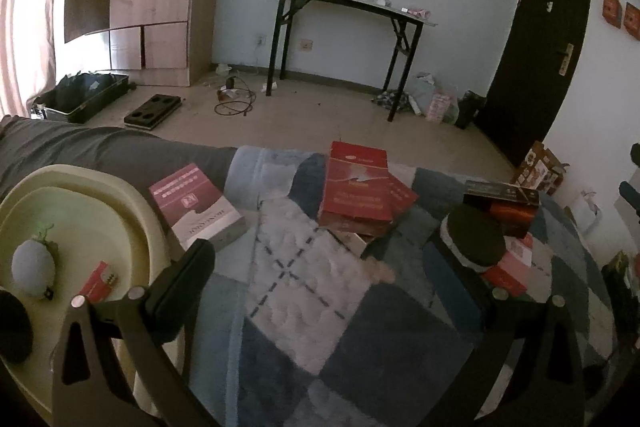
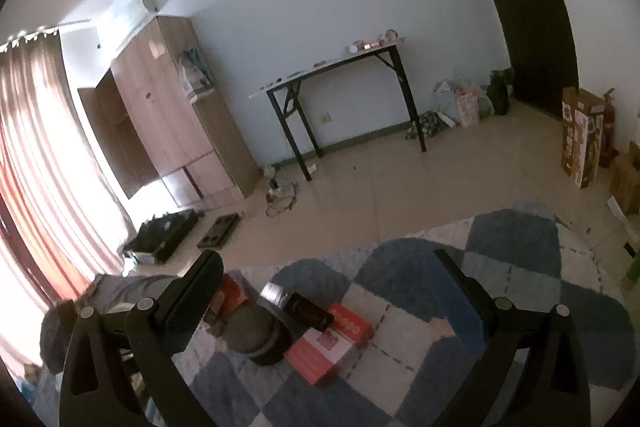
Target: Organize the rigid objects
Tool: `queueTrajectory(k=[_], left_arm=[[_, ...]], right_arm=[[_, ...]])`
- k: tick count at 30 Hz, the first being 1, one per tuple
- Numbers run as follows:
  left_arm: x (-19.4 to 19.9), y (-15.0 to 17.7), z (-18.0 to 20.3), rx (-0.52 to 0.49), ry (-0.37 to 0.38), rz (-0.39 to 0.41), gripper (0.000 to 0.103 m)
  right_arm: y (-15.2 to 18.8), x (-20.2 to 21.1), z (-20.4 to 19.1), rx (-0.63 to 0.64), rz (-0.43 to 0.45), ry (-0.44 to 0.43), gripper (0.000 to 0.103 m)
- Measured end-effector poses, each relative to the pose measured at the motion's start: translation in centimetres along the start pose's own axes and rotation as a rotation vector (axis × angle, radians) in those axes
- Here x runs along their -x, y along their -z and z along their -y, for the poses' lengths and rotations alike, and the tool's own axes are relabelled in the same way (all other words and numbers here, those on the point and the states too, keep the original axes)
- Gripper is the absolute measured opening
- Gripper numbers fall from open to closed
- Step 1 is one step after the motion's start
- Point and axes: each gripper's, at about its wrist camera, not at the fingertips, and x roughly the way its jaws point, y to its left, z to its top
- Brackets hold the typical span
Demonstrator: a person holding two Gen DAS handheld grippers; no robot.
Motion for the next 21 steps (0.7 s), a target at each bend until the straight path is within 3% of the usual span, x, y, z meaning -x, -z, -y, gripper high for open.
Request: queueTrajectory(k=[5, 21], left_arm=[[-0.2, 0.0, 0.1, -0.011, 0.005, -0.006, 0.103], [-0.2, 0.2, 0.3, -0.006, 0.002, -0.007, 0.103]], right_arm=[[-0.2, -0.7, -1.0, 0.033, -0.053, 0.005, 0.103], [-0.8, -1.5, -2.1, 0.064, -0.103, 0.007, 0.103]])
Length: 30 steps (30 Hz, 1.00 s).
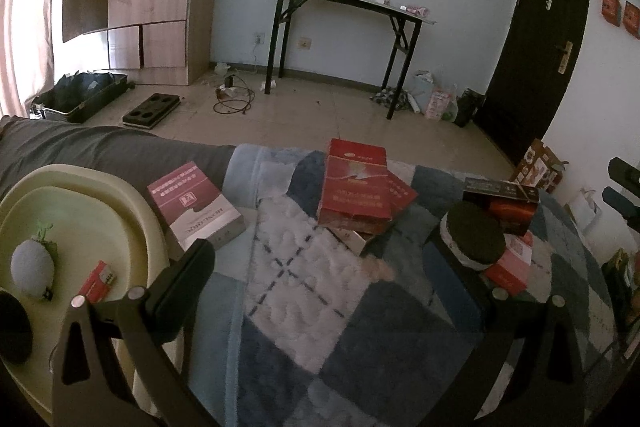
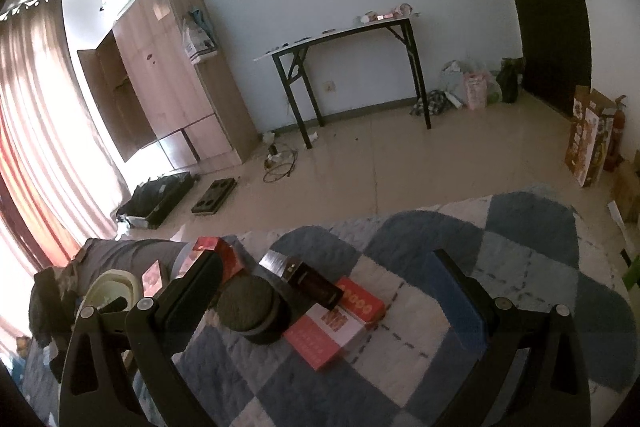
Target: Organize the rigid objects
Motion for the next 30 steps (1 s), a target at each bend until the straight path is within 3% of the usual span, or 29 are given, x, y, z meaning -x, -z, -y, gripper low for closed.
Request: queueTrajectory(k=[30], left_arm=[[0.05, 0.0, -0.12, 0.002, -0.001, 0.001, 0.103]], right_arm=[[-0.14, -0.67, -0.73, 0.021, -0.031, -0.002, 0.103]])
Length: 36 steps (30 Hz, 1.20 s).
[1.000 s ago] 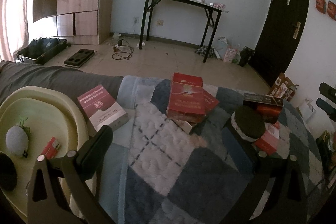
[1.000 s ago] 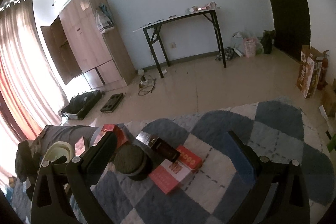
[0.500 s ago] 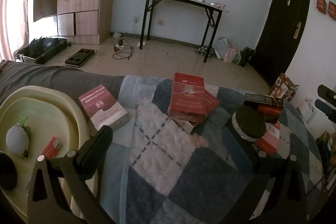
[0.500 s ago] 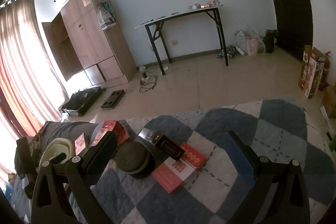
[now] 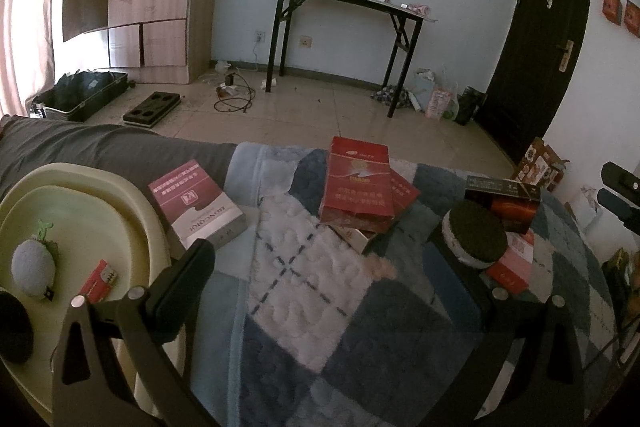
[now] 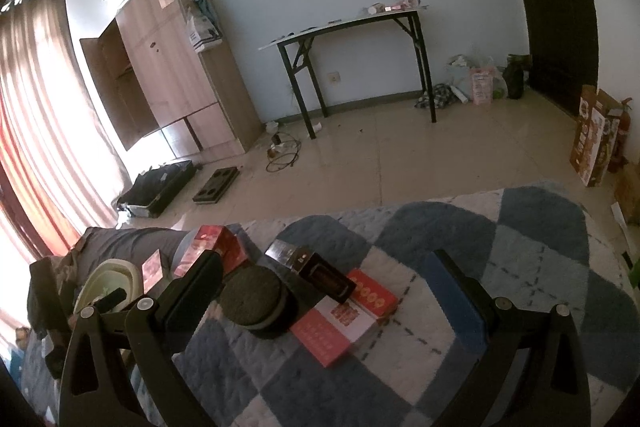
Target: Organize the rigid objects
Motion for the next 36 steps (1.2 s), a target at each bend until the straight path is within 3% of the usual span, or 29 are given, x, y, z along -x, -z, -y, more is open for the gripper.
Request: queueTrajectory(k=[19, 22, 24, 27, 31, 33, 36], left_arm=[[0.2, -0.1, -0.2, 0.001, -0.011, -0.002, 0.103], [1.5, -0.8, -0.3, 0.003, -0.045, 0.007, 0.103], [3.8, -1.7, 0.0, -0.021, -0.04, 0.059, 0.103], [6.6, -2.8, 0.0, -0.055, -0.077, 0.138, 0.103], [7.3, -5.4, -0.4, -0.077, -0.162, 0.161, 0.103], [6.1, -6.0, -0.5, -0.092, -0.193, 0.142, 0.103], [2.1, -6.1, -1.0, -0.106, -0.258, 0.031, 0.103]], right_arm=[[0.0, -0.1, -0.1, 0.0, -0.005, -0.003, 0.103], [-0.2, -0.1, 0.0, 0.005, -0.01, -0.01, 0.103], [-0.2, 0.1, 0.1, 0.002, -0.007, -0.023, 0.103], [0.1, 0.0, 0.7, -0.004, -0.002, -0.02, 0.103], [0.3, -0.8, 1.7, -0.038, -0.039, 0.018, 0.103], [0.2, -0.6, 1.6, -0.016, -0.036, 0.024, 0.103], [0.1, -0.5, 1.1, 0.03, -0.039, 0.026, 0.103]])
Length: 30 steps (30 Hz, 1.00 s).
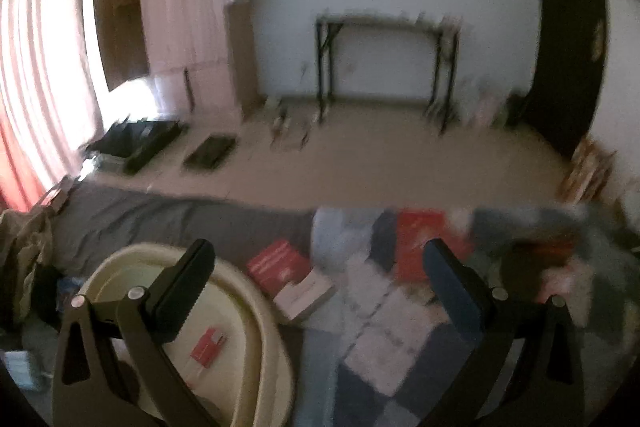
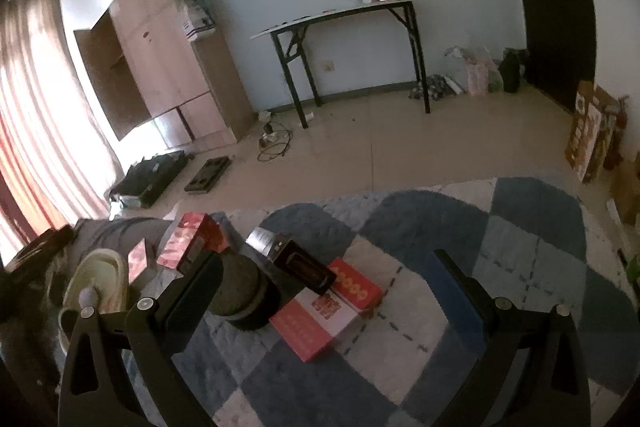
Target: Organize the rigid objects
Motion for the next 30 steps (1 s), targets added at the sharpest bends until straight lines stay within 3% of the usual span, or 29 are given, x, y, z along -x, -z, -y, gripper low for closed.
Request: queueTrajectory(k=[5, 9, 11, 23, 26, 28, 30], left_arm=[[-6.0, 2.4, -1.2, 0.082, 0.055, -0.117, 0.103], [-7.5, 3.1, -2.0, 0.181, 0.134, -0.105, 0.103], [-8.0, 3.3, -2.1, 0.197, 0.121, -0.1, 0.103], [-10.9, 4.7, -0.6, 0.143, 0.107, -0.182, 0.103], [-10.9, 5.5, 1.4, 0.041, 0.065, -0.176, 0.103], [-10.5, 5.7, 2.4, -0.001, 0.1, -0.155, 0.103], [-9.8, 5.7, 3.3, -0.012, 0.181, -0.145, 0.102]], right_arm=[[0.1, -1.1, -1.4, 0.097, -0.041, 0.053, 0.103], [0.4, -2.1, -2.0, 0.142, -0.092, 0.061, 0.103], [0.2, -2.7, -2.2, 0.144, -0.107, 0.062, 0.103], [0.3, -4.2, -1.4, 0.153, -0.151, 0.051, 0.103], [0.5, -4.5, -1.3, 0.159, -0.171, 0.057, 0.103], [0.5, -4.3, -1.3, 0.161, -0.169, 0.051, 0.103], [0.4, -4.2, -1.2, 0.158, -0.166, 0.047, 0.103]])
